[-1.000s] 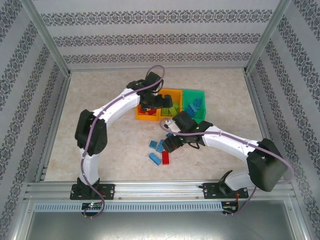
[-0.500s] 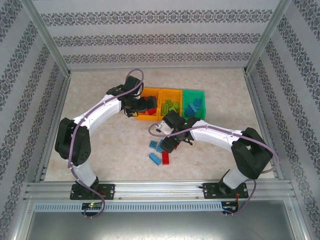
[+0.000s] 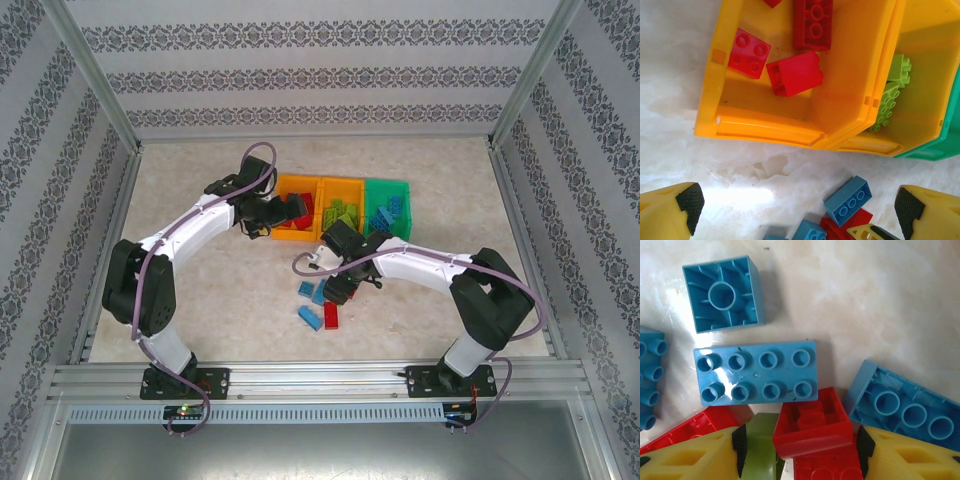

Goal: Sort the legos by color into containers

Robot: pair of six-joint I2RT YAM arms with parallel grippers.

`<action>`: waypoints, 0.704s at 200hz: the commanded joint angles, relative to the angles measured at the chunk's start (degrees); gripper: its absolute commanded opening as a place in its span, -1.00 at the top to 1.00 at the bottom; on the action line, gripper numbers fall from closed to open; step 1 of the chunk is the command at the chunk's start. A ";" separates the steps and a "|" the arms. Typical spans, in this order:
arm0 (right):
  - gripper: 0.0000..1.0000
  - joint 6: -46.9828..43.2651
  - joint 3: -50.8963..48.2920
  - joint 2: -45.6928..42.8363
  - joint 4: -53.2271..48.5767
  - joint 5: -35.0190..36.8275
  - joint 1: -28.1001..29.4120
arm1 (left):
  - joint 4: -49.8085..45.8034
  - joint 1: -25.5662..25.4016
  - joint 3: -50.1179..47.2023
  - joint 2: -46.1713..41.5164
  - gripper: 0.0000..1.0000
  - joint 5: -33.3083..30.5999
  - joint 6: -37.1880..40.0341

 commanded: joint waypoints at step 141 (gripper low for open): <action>0.30 0.34 3.07 -4.05 -0.51 -5.33 -3.85 | 2.12 2.90 -5.01 -5.60 -0.99 -0.84 -1.49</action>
